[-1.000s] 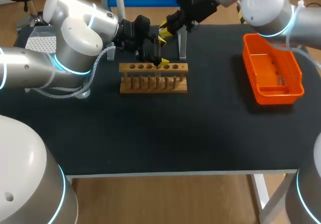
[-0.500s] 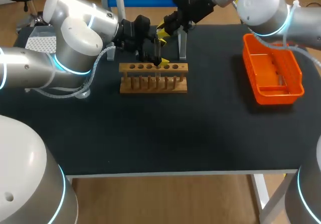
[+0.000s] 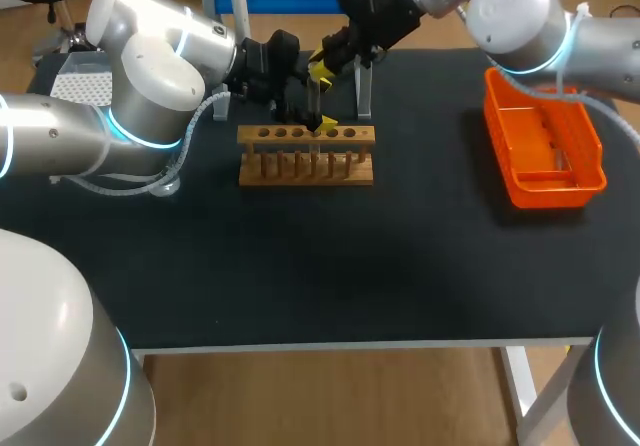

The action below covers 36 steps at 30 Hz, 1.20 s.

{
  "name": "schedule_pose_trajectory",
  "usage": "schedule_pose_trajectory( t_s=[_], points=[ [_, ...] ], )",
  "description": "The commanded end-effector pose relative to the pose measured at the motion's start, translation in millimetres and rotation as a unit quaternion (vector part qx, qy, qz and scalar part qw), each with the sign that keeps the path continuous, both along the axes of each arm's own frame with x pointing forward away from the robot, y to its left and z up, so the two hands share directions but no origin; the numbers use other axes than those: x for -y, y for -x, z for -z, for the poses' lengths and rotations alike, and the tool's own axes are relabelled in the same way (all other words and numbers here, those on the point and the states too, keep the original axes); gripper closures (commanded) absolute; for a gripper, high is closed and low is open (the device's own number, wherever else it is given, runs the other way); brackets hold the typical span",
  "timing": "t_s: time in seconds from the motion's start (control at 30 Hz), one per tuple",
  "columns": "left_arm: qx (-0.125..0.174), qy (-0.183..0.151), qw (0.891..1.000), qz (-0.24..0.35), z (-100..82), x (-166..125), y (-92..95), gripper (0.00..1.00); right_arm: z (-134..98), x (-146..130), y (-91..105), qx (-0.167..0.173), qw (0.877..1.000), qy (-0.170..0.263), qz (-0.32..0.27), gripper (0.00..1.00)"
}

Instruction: Invert the test tube, pick up the pipette, mount the tip to pipette, aspirate from beaker and dispense into the tube, eject the tip, return the pipette, and cap with the stopper.

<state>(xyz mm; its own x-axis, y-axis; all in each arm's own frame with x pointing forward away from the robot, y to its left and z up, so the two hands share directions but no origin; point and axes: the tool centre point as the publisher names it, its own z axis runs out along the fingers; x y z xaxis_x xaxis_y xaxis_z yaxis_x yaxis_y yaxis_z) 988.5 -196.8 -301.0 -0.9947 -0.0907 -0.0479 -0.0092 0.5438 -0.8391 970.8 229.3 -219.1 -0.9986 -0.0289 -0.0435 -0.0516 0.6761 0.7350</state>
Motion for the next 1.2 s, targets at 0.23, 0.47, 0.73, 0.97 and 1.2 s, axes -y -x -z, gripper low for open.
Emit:
schedule_pose_trajectory(
  t_s=[0.23, 0.47, 0.73, 0.97, 1.2],
  points=[
    [-0.002, -0.001, 1.000, 0.002, -0.2, -0.2, -1.4, 0.00, 8.0, -0.2, -0.5, -0.004, 1.000, 0.010, -0.001, 1.00],
    [-0.002, -0.001, 1.000, 0.002, -0.2, -0.2, -1.4, 0.00, 9.7, -1.0, 0.0, -0.006, 1.000, 0.012, -0.003, 1.00],
    [-0.002, -0.001, 1.000, 0.002, -0.2, -0.2, -1.4, 0.00, 3.0, -1.3, -1.2, -0.001, 1.000, 0.005, -0.001, 1.00],
    [-0.002, -0.001, 1.000, 0.002, -0.2, -0.2, -1.4, 0.00, 1.1, -0.5, -2.1, 0.002, 1.000, 0.002, 0.002, 1.00],
    [-0.002, -0.001, 1.000, 0.002, -0.2, -0.2, -1.4, 0.00, 1.9, -1.1, -2.1, 0.002, 1.000, 0.002, 0.001, 1.00]
  ],
)
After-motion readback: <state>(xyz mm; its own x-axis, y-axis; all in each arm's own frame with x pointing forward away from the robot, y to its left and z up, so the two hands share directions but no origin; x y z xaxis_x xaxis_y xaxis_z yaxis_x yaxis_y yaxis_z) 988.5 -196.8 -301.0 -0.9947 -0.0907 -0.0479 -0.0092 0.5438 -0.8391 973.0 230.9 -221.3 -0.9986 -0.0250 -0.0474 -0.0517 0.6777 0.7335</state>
